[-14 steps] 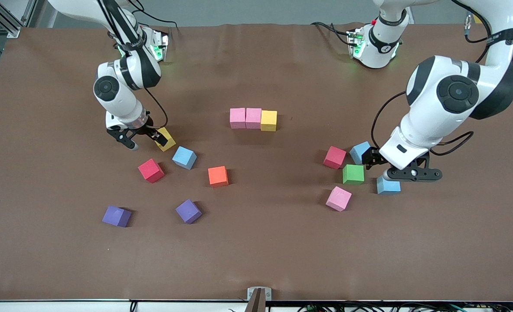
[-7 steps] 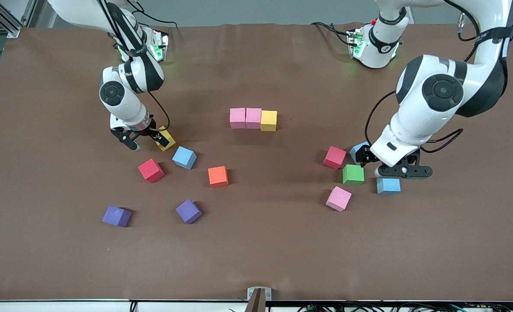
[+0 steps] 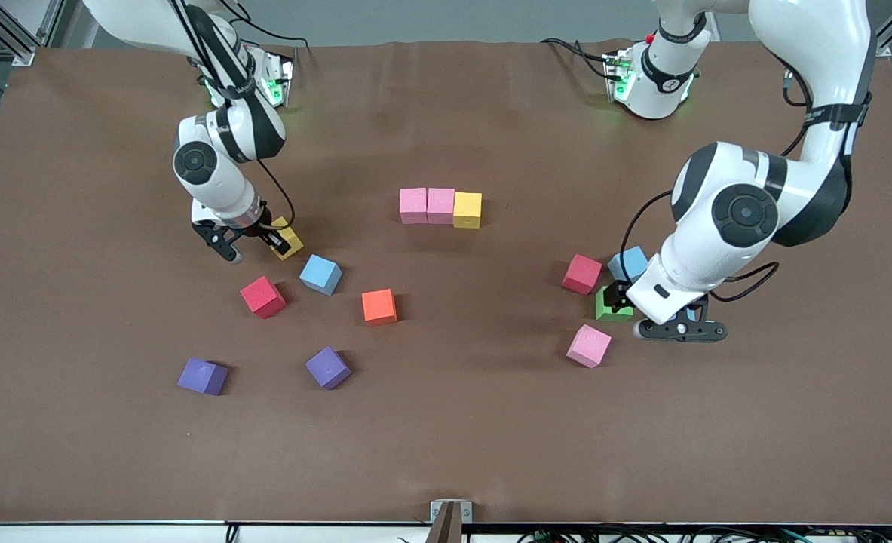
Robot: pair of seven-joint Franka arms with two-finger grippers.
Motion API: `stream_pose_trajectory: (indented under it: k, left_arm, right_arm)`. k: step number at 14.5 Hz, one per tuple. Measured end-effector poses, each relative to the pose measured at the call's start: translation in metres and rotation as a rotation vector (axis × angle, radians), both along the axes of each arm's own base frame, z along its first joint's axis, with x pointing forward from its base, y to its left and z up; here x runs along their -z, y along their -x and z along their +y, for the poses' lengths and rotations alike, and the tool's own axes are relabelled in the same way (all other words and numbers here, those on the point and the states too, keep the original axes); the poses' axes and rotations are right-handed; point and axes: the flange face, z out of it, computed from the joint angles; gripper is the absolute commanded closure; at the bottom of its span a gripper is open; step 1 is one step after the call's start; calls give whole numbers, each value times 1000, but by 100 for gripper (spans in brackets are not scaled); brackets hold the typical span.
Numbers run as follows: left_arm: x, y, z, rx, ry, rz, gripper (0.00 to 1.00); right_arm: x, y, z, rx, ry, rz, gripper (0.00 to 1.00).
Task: Arrange 11 blocks into digit 3
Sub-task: 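Close the right gripper on the yellow cube and lift it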
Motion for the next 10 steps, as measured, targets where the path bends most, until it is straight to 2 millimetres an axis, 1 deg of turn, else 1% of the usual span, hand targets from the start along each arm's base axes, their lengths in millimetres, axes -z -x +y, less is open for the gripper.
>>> stream_pose_trajectory:
  k: [1, 3, 5, 6, 8, 10]
  left_arm:
    - [6, -2, -7, 14, -5, 2, 0]
    - [20, -5, -23, 47, -11, -11, 0]
    - [34, -7, -37, 70, 1, -30, 0]
    - [42, -7, -41, 76, 5, -32, 0]
    - [58, -10, -44, 87, 7, -37, 0]
    - [78, -12, -47, 108, 2, -44, 0]
  right_arm:
    - [0, 0, 0, 3, 0, 0, 61]
    - [0, 0, 1, 6, 0, -1, 82]
    - [-1, 1, 5, -3, -1, -1, 88]
    - [-1, 2, 11, -17, -2, -2, 91]
    - [-3, 5, 30, -67, -5, -9, 95]
    - [-7, 7, 49, -189, -10, -16, 95]
